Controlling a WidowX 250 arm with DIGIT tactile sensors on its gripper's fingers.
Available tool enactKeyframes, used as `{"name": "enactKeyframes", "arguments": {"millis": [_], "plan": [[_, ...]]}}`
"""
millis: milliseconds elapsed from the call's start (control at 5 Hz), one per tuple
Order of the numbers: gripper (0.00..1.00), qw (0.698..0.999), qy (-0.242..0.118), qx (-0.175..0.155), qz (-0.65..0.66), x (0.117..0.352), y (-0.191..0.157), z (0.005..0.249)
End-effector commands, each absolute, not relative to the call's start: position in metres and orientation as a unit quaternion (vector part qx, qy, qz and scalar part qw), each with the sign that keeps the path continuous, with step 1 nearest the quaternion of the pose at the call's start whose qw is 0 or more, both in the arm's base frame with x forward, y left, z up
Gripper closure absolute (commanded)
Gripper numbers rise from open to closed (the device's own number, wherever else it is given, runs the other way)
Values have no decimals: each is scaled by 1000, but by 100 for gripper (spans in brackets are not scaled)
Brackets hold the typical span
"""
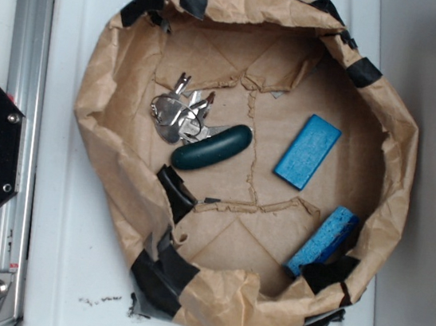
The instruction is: Grab the blue sponge.
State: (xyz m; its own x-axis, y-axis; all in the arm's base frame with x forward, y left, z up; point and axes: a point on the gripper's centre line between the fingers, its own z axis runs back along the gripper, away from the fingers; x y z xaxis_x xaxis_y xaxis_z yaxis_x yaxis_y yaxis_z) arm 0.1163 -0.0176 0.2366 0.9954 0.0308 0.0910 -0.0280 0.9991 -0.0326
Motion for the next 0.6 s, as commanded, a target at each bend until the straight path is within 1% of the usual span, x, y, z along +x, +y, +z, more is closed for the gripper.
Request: {"name": "enactKeyframes", "arguments": {"millis": [0,200,400], "plan": [[0,999,-46,-16,15,116,-18,237],[0,992,-88,-10,87,155,-18,210],[0,972,-145,-13,183,193,-10,191]]}}
